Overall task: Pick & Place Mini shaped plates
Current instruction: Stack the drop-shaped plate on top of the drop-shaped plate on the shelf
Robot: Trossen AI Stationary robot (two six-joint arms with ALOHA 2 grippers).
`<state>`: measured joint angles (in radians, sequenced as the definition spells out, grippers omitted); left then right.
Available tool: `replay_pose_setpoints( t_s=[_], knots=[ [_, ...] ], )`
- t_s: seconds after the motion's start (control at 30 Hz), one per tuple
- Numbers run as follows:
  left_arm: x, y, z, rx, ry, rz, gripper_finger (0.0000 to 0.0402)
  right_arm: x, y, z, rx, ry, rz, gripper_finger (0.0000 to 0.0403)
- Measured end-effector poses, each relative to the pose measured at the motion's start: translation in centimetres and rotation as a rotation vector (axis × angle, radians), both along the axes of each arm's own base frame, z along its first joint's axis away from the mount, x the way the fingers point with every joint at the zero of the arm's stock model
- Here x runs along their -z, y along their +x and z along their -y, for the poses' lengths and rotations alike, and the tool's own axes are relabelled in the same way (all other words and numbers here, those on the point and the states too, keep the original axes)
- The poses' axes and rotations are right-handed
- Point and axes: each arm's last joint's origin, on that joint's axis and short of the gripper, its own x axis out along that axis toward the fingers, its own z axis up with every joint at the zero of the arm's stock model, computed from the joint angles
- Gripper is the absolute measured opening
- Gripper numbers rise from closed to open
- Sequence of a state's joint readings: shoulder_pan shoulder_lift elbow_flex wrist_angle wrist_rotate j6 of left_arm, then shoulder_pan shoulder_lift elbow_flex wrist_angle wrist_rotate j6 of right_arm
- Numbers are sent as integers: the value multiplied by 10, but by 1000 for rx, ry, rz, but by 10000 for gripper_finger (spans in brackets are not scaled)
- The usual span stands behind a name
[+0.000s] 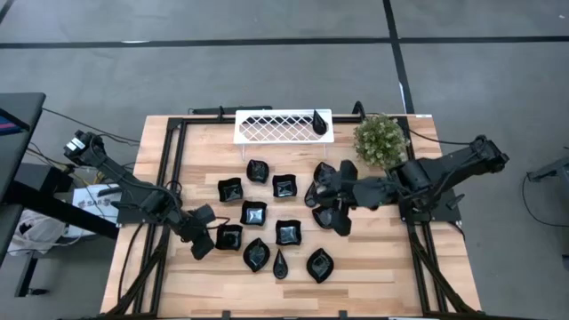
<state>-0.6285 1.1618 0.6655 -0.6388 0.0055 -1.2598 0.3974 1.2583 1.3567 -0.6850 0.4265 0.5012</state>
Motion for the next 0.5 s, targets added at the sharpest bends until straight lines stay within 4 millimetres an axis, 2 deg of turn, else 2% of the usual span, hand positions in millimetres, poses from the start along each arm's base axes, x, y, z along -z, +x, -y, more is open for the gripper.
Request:
replay_pose_setpoints(
  t_s=[0.3,0.5],
  knots=[
    [0,0,1,-45,-36,-22,110,2,-10,-31,-26,83,15,54],
    [1,0,0,-65,-21,-13,137,3,-19,-50,-23,84,34,54]
  ],
)
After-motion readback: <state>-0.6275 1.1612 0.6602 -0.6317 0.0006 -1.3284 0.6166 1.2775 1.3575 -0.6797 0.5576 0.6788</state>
